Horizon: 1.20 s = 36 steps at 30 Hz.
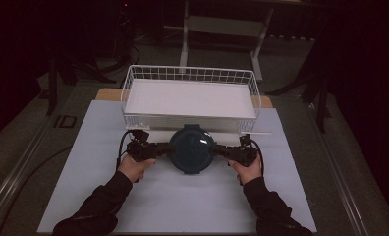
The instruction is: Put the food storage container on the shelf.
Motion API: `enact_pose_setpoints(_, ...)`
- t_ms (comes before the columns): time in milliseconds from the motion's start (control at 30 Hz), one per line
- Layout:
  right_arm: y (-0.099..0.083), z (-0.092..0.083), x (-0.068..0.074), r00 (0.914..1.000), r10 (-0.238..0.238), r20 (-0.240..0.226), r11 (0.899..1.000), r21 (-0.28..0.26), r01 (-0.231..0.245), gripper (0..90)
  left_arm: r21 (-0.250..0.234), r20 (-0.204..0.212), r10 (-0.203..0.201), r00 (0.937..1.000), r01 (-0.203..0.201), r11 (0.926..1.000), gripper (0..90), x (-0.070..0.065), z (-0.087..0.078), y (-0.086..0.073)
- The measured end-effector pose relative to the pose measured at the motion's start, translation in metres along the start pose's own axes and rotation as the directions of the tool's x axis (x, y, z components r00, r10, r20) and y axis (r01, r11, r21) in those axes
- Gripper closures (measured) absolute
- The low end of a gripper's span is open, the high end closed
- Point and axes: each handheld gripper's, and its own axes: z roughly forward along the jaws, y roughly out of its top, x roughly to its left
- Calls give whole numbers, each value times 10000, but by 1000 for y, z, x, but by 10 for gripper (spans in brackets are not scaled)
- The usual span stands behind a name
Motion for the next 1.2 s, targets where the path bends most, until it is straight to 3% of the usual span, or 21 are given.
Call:
enact_pose_setpoints(167,4,4,-9,9998,22,182,10000,-94,-20,562,-141,-48,-5,10000,5,9999,554,7,7,4)
enact_pose_setpoints(367,7,10,-14,9992,27,394,9998,-217,-18,560,-227,-195,310,9993,-315,9992,553,14,11,10)
enact_pose_setpoints(433,7,12,-14,9989,-20,473,9998,-219,31,559,-249,-260,14,9997,-20,9997,553,15,12,10)
enact_pose_setpoints(600,7,18,-20,9983,-30,586,9994,-334,50,558,-301,-299,-51,9995,42,9995,553,22,16,9)
enact_pose_setpoints(667,6,20,-21,9982,181,579,9991,-394,-158,558,-438,-185,-320,9993,311,9986,552,25,17,8)
enact_pose_setpoints(800,6,20,-23,9985,141,521,9990,-425,-119,558,-471,-138,-270,9995,263,9985,552,25,18,8)
enact_pose_setpoints(967,7,20,-22,9980,171,615,9991,-392,-147,554,-500,-51,-515,9987,512,9974,550,26,18,8)
enact_pose_setpoints(1167,7,21,-19,9948,37,1021,9985,-544,19,533,-681,116,-667,9977,674,9954,537,32,22,6)
enact_pose_setpoints(1200,7,21,-20,9939,18,1101,9983,-574,46,530,-806,-96,-488,9988,479,9956,527,30,22,5)
